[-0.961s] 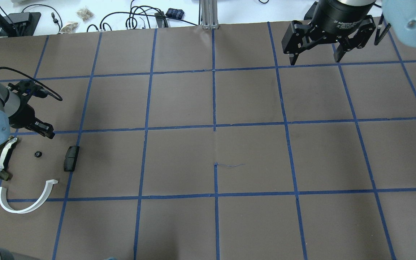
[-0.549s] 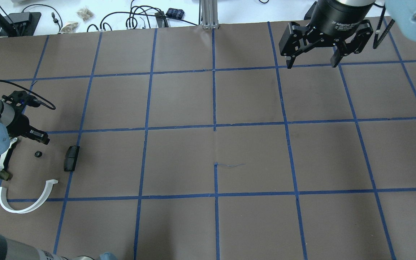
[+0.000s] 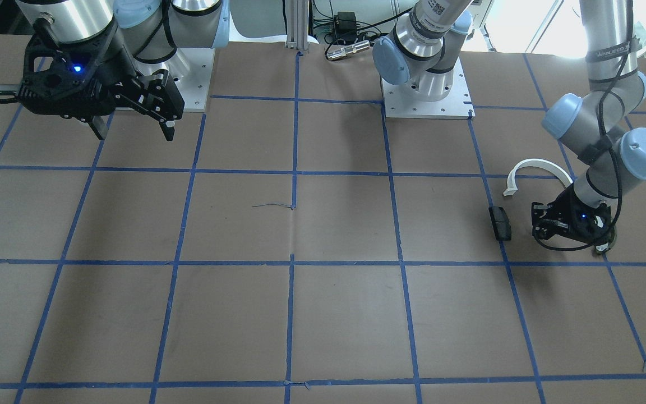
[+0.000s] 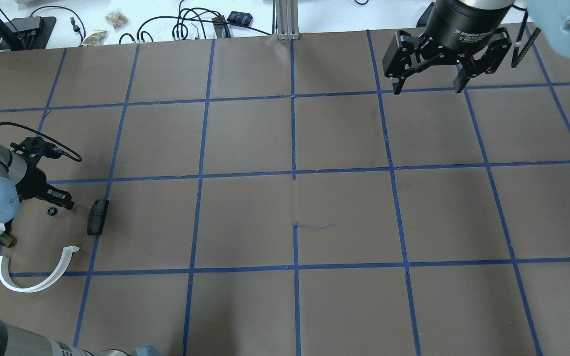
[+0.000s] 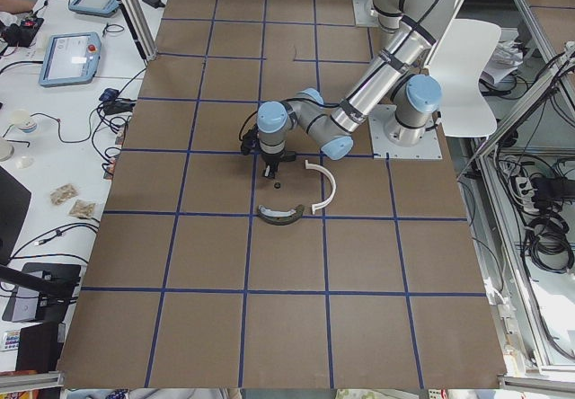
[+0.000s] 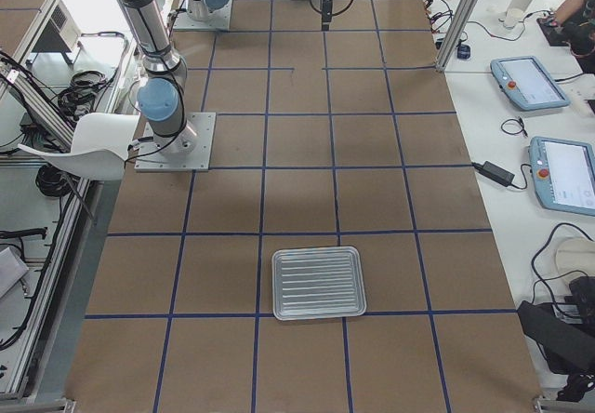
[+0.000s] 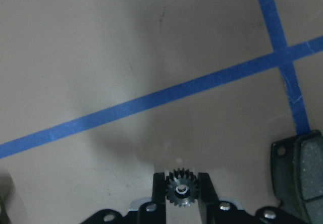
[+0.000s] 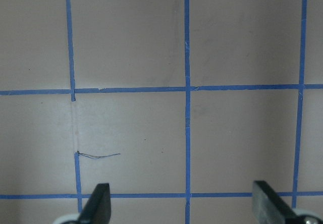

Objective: Place bearing gear from tray to pile

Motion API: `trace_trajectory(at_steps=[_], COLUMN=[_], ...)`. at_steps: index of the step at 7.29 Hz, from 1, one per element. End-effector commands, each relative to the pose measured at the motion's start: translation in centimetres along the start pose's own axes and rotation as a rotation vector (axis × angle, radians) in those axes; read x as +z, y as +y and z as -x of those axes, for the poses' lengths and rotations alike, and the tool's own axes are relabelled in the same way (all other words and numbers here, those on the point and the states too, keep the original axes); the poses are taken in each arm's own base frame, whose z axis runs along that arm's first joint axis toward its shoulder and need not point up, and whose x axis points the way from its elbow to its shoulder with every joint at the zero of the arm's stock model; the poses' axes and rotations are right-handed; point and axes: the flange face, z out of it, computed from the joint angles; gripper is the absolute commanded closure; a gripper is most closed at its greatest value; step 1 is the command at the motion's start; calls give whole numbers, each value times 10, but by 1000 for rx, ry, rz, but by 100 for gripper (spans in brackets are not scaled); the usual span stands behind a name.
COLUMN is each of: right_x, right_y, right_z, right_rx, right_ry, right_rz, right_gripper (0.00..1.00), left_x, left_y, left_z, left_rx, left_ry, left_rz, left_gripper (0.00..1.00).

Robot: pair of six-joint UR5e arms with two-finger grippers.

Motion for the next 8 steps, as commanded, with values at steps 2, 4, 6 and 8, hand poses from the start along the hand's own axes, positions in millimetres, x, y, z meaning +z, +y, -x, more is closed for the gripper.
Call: trace_trajectory(at_steps=[2,4,6,8], right_x=[1,4,5,5], right_y=[0,0,0,0], right_z=[0,0,0,-1], right_rx=[-6,-9,-9,-9], right_ry=[4,3,3,1], right_rz=[1,7,7,7], right_gripper=[0,0,0,0], left_x=[-4,-10,-48,-109], left_y=[9,7,2,-42], left_z=[4,8,12,-45], left_rx=[-19,-22,-18,-3], left_ry=[-12,-28,-84,-115], left_rz=[2,-12,-42,-81], left_gripper=[100,10,1,1])
